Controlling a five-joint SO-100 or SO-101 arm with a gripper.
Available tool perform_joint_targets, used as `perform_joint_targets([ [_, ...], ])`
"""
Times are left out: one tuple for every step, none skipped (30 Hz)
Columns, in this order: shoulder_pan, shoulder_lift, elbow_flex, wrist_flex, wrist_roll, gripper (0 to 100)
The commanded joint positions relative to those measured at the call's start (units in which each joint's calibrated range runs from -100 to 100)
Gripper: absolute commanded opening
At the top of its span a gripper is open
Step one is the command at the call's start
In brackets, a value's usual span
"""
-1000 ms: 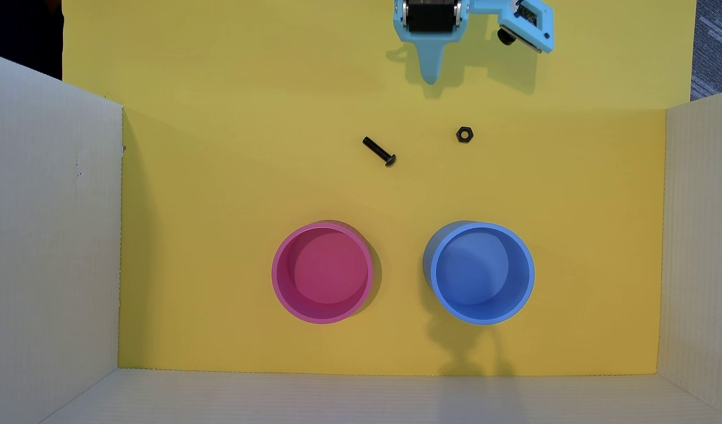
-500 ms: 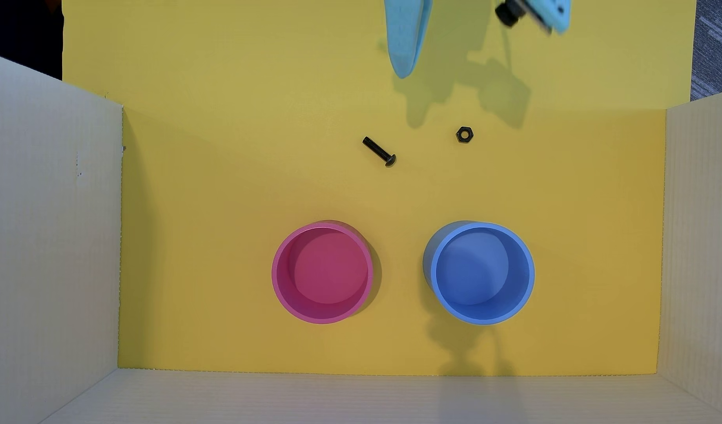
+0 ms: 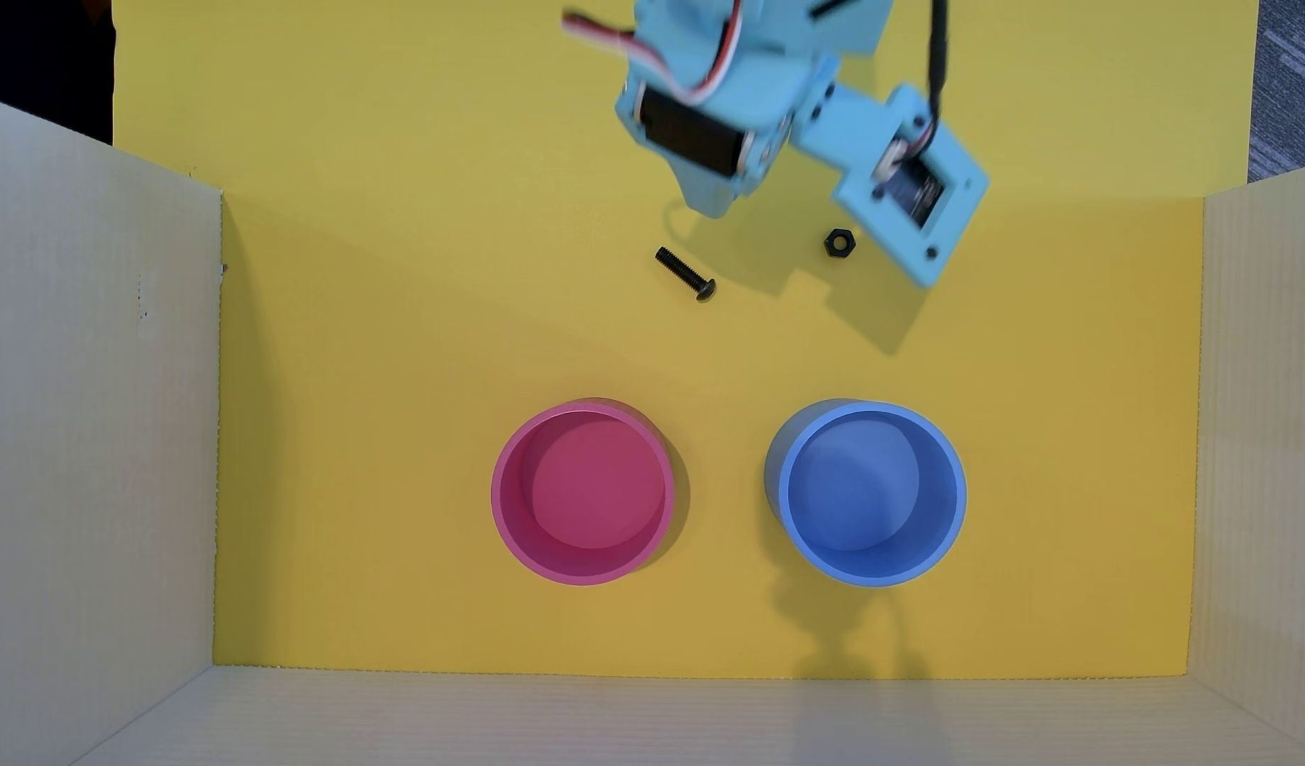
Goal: Pick up the bolt and place it in the pink box
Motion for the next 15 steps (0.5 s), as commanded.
perform_joint_targets([
  [0.3,2.6,-1.9,-0.7,-0.3,2],
  [0.3,3.3,-1.1,-0.7,-0.3,2],
  [0.3,3.5,-0.2,-0.8,-0.3,2],
  [0.3,4.1,0.6,-1.0,-0.3,2],
  [0.3,4.8,0.8,-1.3,-0.3,2],
  [0.3,5.1,1.7,-2.5,-0.3,2],
  [0.3,5.6,2.6,-3.8,-0.3,2],
  [0.3,6.1,3.7,-5.2,-0.3,2],
  [0.3,6.5,4.8,-6.7,-0.3,2],
  [0.3,6.8,6.0,-8.2,-0.3,2],
  [0.3,7.2,7.2,-9.6,-0.3,2],
  [0.3,7.7,8.3,-11.0,-0.3,2],
  [0.3,8.0,9.3,-12.4,-0.3,2],
  [0.3,8.2,10.0,-13.5,-0.3,2],
  [0.3,8.4,10.6,-14.3,-0.3,2],
])
